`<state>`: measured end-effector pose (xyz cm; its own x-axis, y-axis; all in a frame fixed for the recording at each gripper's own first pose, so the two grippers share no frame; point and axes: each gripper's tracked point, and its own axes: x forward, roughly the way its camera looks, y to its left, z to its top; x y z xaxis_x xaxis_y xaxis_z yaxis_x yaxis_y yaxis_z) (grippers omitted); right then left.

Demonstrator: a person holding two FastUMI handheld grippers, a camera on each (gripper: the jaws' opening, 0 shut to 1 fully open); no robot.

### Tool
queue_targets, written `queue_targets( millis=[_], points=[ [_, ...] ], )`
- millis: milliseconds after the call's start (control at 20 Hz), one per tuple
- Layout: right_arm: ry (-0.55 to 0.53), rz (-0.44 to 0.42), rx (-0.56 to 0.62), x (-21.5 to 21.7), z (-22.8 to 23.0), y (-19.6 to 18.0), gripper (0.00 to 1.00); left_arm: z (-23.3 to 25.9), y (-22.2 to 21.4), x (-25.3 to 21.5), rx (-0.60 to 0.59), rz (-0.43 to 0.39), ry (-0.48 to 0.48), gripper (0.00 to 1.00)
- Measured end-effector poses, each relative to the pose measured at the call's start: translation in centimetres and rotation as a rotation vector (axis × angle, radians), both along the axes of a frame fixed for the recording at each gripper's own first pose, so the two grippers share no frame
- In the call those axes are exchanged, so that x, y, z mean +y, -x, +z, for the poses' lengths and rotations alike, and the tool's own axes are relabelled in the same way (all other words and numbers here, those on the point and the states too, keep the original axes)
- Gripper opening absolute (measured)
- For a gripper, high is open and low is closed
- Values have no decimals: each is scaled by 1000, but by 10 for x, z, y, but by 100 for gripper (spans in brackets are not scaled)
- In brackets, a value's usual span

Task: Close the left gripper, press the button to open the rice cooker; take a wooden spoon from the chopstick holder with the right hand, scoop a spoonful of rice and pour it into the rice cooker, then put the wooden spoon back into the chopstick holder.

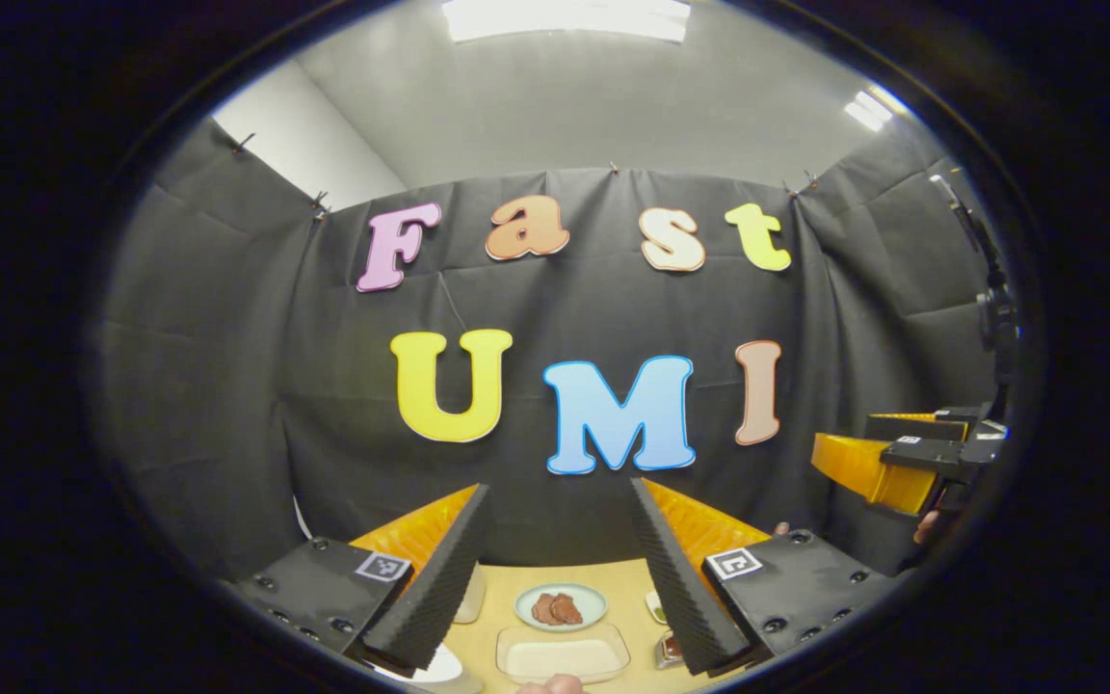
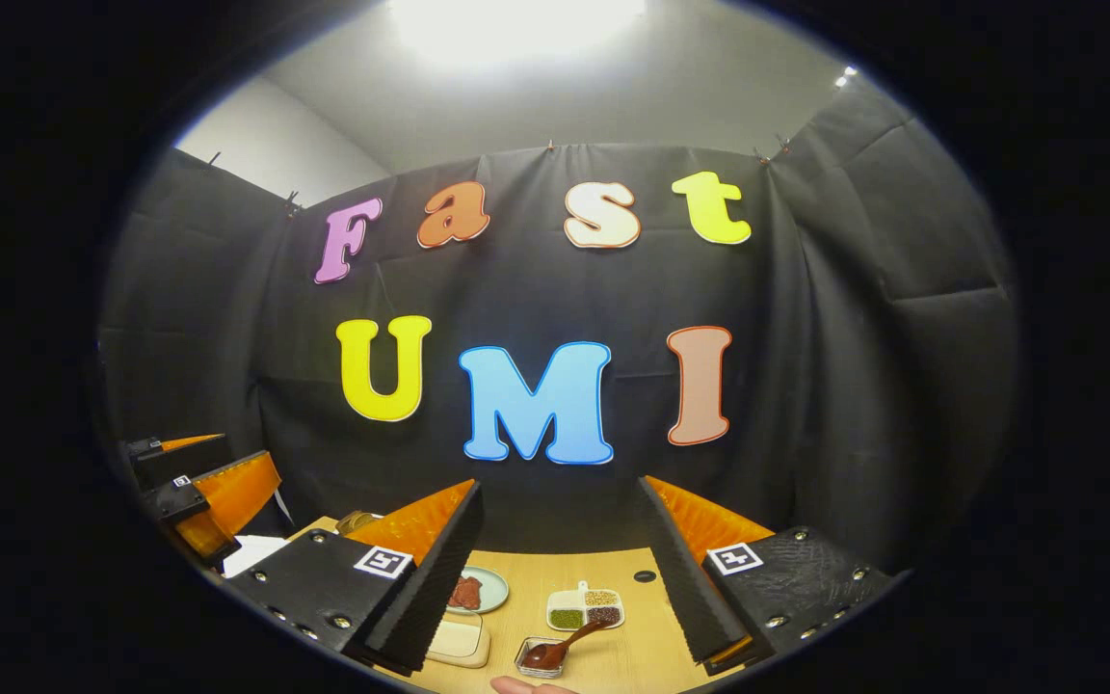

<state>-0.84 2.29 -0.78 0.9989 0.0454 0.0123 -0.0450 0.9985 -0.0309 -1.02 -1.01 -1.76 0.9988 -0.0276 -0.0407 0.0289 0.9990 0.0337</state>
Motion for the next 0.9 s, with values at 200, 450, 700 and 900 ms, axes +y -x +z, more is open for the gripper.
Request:
queue_targets(
  millis=[200,450,700,900],
  points=[
    [6,19,11,6,-4,-3,96,5,0,2,-25,24,3,98],
    [4,26,21,6,-9,-9,96,5,-10,14,-51,37,48,99],
    [-24,19,2,-1,-5,-11,96,-3,-15,38,-45,84,33,98],
    [-31,22,3,-2,-6,-15,96,-13,-13,59,-45,119,16,89]
  ],
)
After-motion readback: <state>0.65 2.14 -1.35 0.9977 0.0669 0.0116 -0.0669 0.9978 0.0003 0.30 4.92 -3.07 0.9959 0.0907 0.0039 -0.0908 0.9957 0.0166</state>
